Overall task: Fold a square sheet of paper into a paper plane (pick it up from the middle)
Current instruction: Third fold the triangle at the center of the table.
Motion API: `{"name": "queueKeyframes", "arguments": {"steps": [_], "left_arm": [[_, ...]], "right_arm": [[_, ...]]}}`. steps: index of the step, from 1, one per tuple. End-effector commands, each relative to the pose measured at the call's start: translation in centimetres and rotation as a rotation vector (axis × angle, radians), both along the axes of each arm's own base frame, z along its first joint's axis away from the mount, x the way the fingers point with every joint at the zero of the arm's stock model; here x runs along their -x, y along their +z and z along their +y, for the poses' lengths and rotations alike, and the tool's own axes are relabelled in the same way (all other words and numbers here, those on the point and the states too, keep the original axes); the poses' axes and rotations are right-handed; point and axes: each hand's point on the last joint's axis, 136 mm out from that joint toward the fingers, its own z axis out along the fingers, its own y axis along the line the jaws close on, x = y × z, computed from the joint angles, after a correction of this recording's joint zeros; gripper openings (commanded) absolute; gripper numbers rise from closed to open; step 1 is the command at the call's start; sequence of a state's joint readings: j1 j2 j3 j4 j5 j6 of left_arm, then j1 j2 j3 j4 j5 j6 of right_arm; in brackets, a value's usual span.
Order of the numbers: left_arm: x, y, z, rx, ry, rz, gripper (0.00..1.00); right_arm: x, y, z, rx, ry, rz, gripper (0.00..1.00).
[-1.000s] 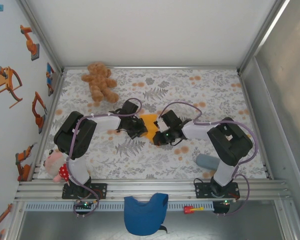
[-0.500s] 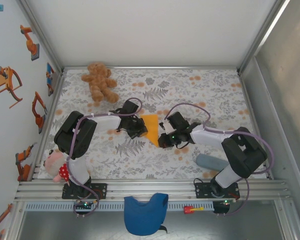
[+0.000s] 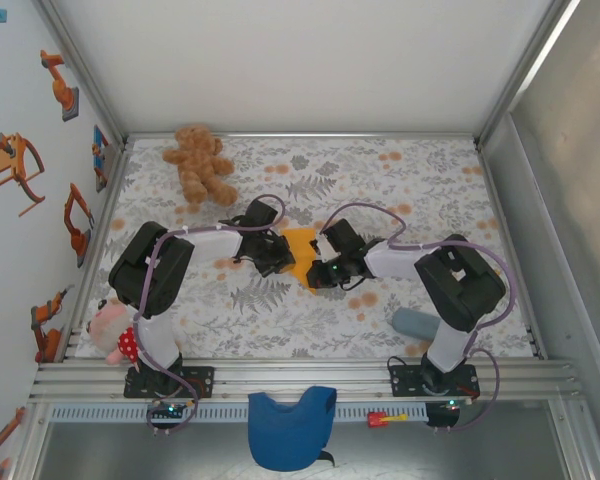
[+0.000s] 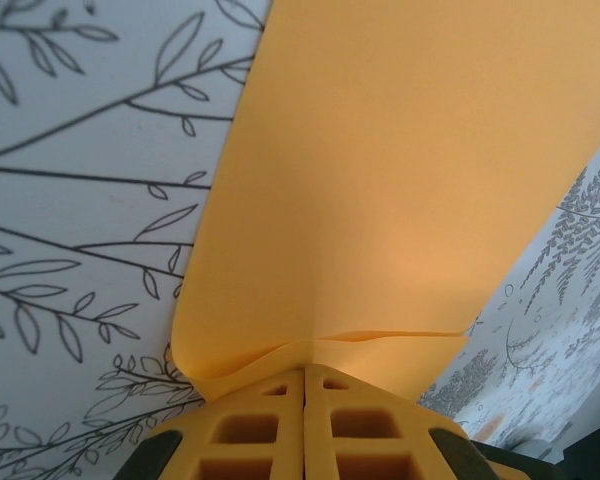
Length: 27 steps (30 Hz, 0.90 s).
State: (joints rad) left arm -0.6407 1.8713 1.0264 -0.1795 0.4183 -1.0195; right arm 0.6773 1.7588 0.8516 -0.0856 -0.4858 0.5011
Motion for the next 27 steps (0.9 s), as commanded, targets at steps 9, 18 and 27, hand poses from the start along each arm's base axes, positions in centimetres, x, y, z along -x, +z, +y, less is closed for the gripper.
{"name": "queueKeyframes", "arguments": {"steps": [9, 18, 27], "left_arm": [[-0.1, 3.6, -1.0, 0.08, -0.096, -0.256, 0.07], [1.6, 1.2, -2.6, 0.1, -0.163, -0.235, 0.08], [1.3, -1.8, -0.1, -0.088, -0.172, -0.229, 0.07]], "right_arm": [[0.8, -2.9, -2.4, 0.156, -0.016, 0.051, 0.0], [0.9, -3.1, -2.6, 0.171, -0.017, 0.061, 0.0], [1.3, -3.9, -3.5, 0.222, -0.025, 0.076, 0.0]]}}
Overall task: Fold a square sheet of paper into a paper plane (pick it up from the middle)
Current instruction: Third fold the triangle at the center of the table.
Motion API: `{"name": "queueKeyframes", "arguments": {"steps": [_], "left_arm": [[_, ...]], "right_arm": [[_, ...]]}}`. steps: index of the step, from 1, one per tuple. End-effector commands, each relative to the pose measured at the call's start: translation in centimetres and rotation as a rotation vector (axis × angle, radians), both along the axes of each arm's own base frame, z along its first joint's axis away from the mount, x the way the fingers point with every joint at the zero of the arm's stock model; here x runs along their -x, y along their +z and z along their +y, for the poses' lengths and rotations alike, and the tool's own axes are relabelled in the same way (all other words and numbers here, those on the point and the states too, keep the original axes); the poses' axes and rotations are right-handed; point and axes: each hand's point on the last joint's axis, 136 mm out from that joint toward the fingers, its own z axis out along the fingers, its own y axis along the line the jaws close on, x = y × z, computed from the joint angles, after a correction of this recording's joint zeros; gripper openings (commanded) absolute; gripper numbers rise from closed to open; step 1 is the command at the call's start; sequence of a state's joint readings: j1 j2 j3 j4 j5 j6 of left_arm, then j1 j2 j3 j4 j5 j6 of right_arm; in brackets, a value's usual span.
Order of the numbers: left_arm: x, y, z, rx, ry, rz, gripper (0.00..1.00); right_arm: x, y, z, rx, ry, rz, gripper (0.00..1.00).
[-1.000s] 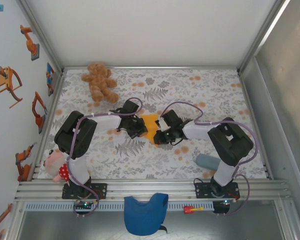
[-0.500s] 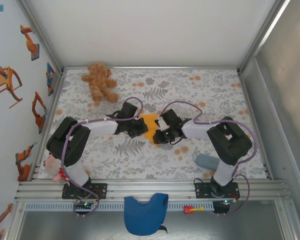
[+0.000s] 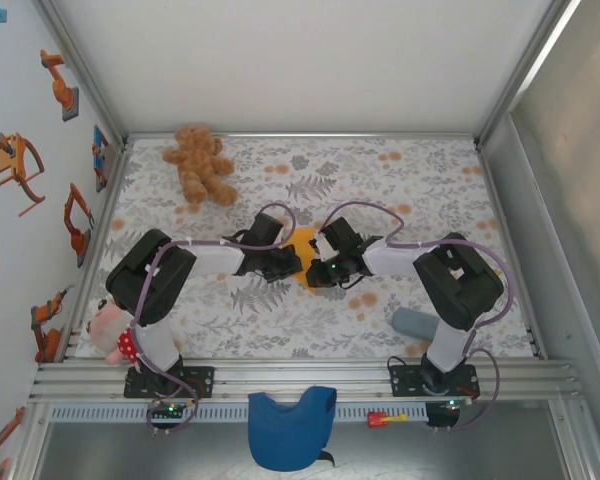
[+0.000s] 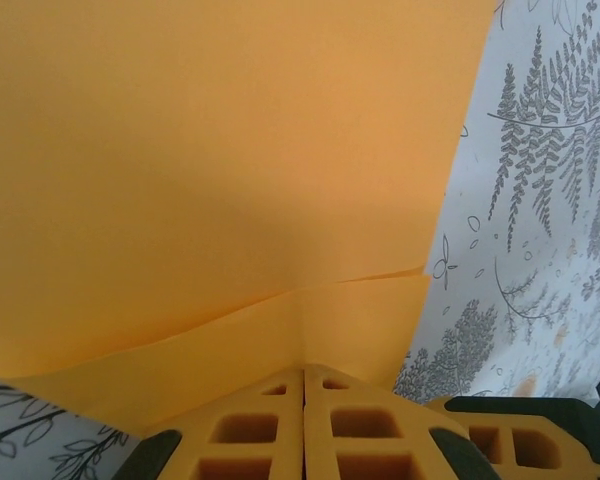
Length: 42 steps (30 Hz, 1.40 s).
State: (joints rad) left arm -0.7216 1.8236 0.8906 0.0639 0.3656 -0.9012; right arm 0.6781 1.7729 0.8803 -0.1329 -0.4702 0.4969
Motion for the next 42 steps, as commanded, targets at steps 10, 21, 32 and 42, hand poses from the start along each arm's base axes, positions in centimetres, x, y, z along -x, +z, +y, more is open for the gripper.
{"name": "queueKeyframes", "arguments": {"steps": [10, 21, 32, 42], "left_arm": [[-1.9, -3.7, 5.8, -0.251, 0.009, -0.019, 0.07], [-4.7, -3.6, 9.2, -0.239, 0.07, -0.05, 0.07], [-6.2, 3.4, 8.8, -0.103, 0.103, -0.227, 0.11], [-2.6, 4.8, 3.2, 0.038, 0.08, -0.217, 0.12]], "right_arm": [[1.9, -4.8, -5.1, 0.275, -0.033, 0.07, 0.0], [2.0, -4.5, -4.8, 0.247, -0.051, 0.077, 0.0], [1.6, -3.8, -3.7, 0.193, -0.071, 0.084, 0.0], [1.9, -4.3, -3.9, 0.202, -0.083, 0.106, 0.0]]}}
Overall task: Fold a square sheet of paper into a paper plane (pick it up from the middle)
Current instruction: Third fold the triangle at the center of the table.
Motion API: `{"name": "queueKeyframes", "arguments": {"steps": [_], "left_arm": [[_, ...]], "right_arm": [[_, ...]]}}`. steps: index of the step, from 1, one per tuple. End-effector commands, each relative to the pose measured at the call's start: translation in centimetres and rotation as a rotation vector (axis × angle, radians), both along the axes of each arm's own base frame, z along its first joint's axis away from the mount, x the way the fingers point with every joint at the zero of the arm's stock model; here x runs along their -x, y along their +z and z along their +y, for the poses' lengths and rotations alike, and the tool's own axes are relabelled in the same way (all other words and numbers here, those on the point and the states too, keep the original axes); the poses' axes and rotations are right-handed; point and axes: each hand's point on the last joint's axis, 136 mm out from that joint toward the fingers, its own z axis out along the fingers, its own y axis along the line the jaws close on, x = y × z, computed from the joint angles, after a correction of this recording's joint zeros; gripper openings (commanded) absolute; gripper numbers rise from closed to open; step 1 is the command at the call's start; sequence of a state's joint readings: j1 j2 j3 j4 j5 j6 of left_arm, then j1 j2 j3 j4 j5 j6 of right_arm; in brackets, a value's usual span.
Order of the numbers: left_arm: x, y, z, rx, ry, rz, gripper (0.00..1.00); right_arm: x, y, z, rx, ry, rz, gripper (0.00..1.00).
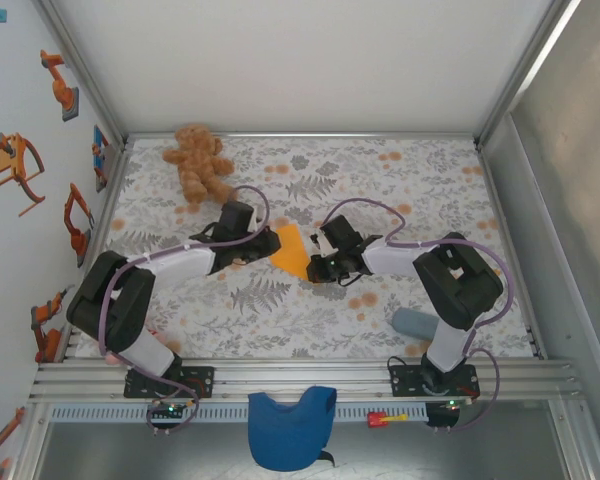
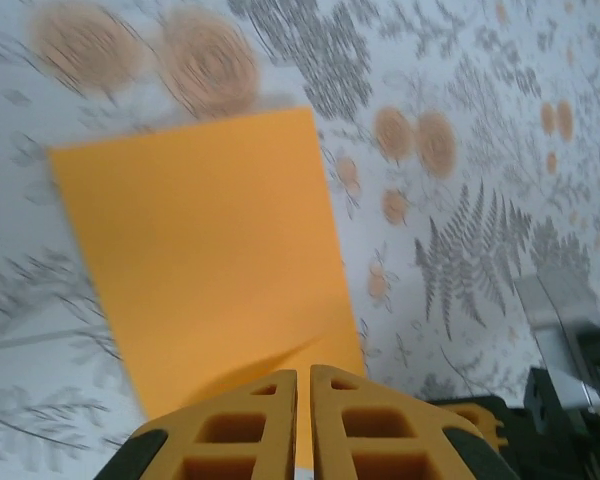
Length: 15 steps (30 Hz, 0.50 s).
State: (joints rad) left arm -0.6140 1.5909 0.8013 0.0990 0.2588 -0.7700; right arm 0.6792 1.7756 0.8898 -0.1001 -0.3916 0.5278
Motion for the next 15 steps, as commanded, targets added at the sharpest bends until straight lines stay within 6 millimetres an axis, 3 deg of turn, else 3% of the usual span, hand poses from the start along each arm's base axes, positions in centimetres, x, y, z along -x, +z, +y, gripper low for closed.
{"name": "queueKeyframes", "arguments": {"steps": [1, 10, 15], "left_arm": [[1.7, -1.5, -2.2, 0.046, -0.01, 0.065, 0.11], [2.6, -5.0, -4.2, 0.103, -0.026, 0.154, 0.1], [3.1, -7.1, -3.3, 0.042, -0.013, 0.184, 0.09]], "right_arm": [[3.6, -4.3, -3.7, 0.168, -0.03, 0.167, 0.0], [3.7, -4.6, -3.9, 0.174, -0.043, 0.18, 0.0], [4.2, -5.0, -4.3, 0.192, -0.057, 0.199, 0.0]]}}
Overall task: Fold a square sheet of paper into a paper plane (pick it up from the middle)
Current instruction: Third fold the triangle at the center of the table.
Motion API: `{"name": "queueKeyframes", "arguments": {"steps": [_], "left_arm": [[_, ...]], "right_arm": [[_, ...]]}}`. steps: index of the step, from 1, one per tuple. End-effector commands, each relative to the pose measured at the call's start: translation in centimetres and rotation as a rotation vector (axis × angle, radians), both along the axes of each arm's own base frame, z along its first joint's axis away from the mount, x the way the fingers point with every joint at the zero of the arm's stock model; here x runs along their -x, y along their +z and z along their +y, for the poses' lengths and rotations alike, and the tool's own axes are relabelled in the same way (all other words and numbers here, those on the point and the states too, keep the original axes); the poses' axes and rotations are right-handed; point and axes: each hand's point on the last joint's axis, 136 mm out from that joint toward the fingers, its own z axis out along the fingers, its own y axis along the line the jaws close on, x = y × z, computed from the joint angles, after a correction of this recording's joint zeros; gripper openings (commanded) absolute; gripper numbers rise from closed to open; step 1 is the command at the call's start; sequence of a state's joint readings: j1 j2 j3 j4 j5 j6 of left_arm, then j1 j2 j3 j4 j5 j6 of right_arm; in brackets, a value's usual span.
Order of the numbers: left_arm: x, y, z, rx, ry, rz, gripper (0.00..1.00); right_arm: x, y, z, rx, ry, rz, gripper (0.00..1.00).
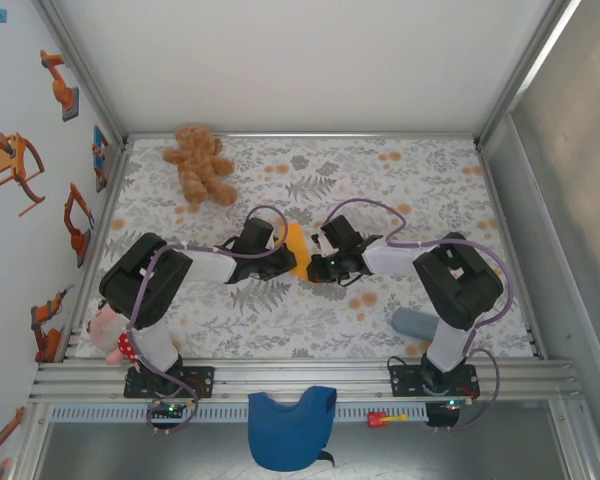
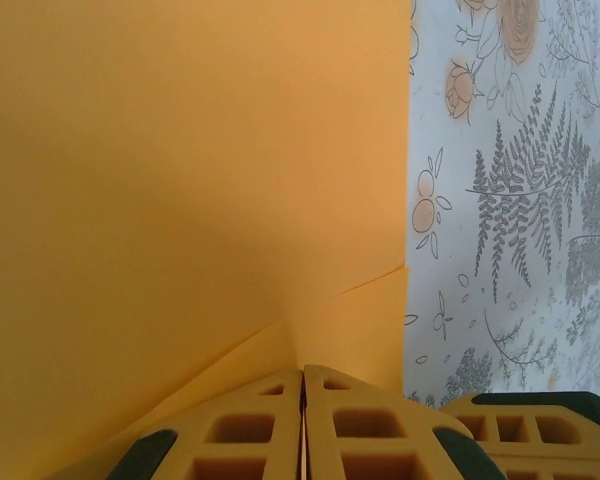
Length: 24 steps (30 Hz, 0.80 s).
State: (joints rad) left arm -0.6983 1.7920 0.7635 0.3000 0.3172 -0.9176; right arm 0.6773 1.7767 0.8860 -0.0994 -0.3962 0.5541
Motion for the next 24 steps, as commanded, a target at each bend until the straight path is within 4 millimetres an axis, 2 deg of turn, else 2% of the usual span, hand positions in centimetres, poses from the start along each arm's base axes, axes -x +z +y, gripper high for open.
{"name": "queueKeyframes", "arguments": {"steps": [1, 7, 19, 21, 24], "left_arm": [[0.7, -1.6, 0.7, -0.041, 0.005, 0.037, 0.09], [0.8, -2.5, 3.5, -0.155, 0.013, 0.029, 0.09], [-1.1, -2.9, 8.9, -0.212, 0.083, -0.001, 0.09], [-1.4, -2.7, 9.3, -0.212, 0.087, -0.004, 0.09], [-2.0, -0.7, 9.6, -0.213, 0.088, -0.037, 0.09]], "right_arm": [[4.2, -5.0, -4.4, 0.2, -0.036, 0.186, 0.0], [4.9, -5.8, -5.5, 0.25, -0.06, 0.219, 0.0], [5.3, -6.2, -6.1, 0.274, -0.111, 0.244, 0.0], [4.9, -5.7, -5.7, 0.251, -0.116, 0.235, 0.0], [3.8, -4.2, -4.4, 0.18, -0.116, 0.195, 0.0]]}}
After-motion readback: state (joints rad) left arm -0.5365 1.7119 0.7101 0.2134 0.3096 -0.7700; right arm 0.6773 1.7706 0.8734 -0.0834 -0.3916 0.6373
